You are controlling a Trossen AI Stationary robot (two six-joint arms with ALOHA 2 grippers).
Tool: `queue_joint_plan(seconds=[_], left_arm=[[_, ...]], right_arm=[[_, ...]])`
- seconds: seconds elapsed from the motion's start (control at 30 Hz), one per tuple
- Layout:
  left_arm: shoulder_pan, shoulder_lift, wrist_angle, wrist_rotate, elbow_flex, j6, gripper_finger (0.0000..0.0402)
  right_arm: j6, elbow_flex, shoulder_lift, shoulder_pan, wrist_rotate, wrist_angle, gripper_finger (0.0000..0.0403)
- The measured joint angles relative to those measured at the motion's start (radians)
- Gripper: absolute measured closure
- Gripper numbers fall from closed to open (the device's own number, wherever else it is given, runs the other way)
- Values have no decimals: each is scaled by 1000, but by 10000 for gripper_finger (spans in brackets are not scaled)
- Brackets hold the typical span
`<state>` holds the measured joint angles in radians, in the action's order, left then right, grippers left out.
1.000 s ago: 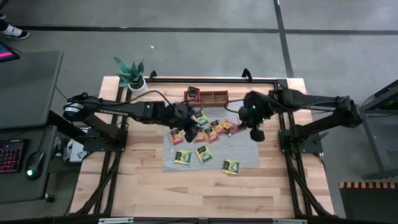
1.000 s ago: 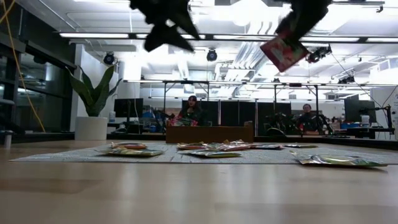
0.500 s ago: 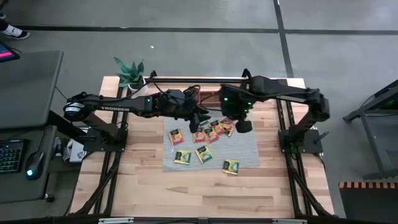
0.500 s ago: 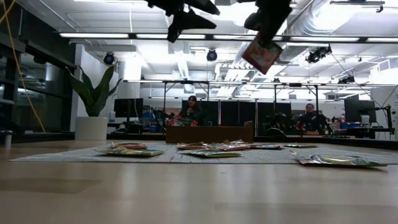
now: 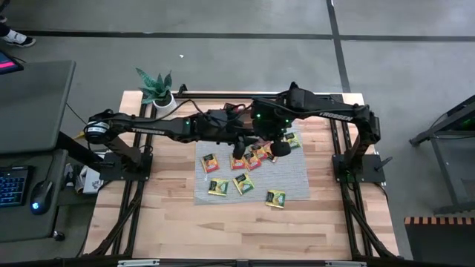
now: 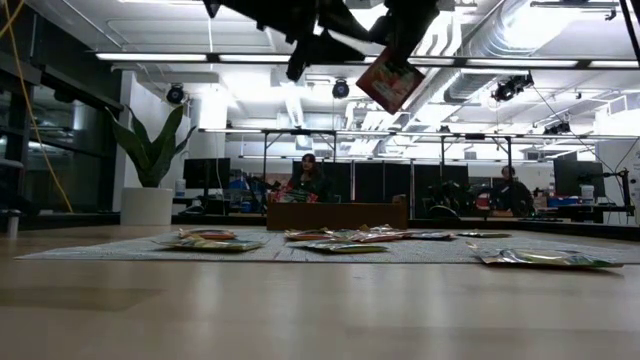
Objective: Pick & Place Tea
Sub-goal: Put the red tea bag into the left section of the wooden organizer
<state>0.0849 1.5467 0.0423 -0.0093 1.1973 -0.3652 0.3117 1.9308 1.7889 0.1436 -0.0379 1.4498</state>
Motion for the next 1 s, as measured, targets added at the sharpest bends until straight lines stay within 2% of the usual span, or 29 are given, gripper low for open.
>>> queue_joint_plan(seconds=[0.3,0.57,0.73,1.0], left_arm=[[0,-3,19,-8,3,53,255],[0,50,105,8,7,73,255],[1,63,93,-19,6,73,255],[1,61,98,2,9,91,255]], right_arm=[[-19,0,0,0,-3,-28,403],[-19,0,0,0,-22,-47,403],[-19,-1,0,0,-24,-45,403],[-18,-1,-1,0,-23,-56,403]])
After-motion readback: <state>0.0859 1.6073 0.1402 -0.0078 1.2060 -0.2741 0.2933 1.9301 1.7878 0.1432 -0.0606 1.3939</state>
